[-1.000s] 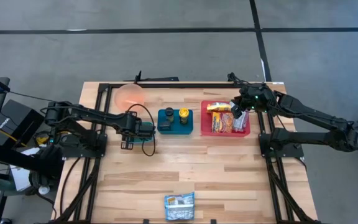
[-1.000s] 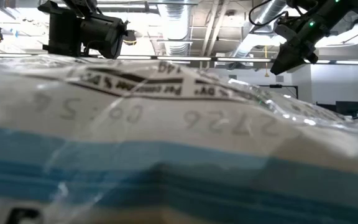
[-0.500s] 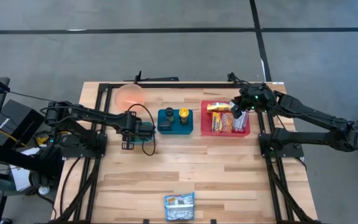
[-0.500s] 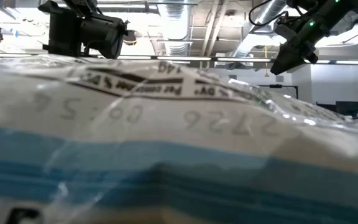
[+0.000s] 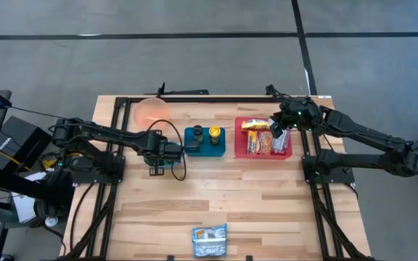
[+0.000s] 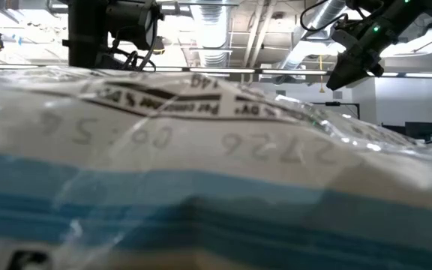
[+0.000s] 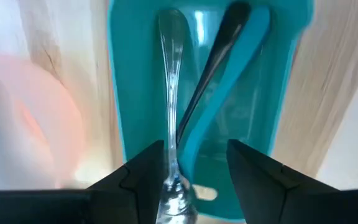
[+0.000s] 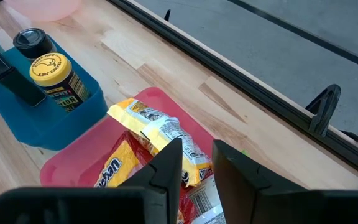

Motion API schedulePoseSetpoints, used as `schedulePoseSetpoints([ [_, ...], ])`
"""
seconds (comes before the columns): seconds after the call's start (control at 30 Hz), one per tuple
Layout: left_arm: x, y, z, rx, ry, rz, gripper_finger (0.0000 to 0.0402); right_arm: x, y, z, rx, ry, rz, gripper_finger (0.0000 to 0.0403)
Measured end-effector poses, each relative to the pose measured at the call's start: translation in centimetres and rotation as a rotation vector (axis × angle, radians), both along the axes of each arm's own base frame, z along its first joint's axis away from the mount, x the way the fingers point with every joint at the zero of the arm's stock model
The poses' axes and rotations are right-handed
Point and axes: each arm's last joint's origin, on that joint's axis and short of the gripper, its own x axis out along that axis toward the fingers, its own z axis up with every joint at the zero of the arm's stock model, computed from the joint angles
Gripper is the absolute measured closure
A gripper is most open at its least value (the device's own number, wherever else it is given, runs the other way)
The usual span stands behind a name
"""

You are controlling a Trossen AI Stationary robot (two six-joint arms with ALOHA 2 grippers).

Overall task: Pick & Place Food Item
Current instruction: Put the light blue noodle pack into the pink bin

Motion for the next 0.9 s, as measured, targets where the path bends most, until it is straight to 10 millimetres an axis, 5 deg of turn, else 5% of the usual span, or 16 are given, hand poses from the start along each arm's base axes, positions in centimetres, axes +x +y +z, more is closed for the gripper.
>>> schedulePoseSetpoints([
  [0.37, 0.5, -0.4, -0.1, -0.145, -0.114, 0.229, 0.0265, 0.0, 0.0, 0.0, 0.0, 0.0, 0.0, 0.032],
  [0.67, 2.5, -1.3, 0.1, -0.48, -0.3, 0.373, 0.0296, 0.0, 0.0, 0.0, 0.001, -0.001, -0.001, 0.032],
  [0.9, 5.3, -3.1, 1.2, -0.775, -0.535, 0.295, 0.03, 0.0, 0.0, 0.0, 0.001, -0.001, -0.001, 0.032],
])
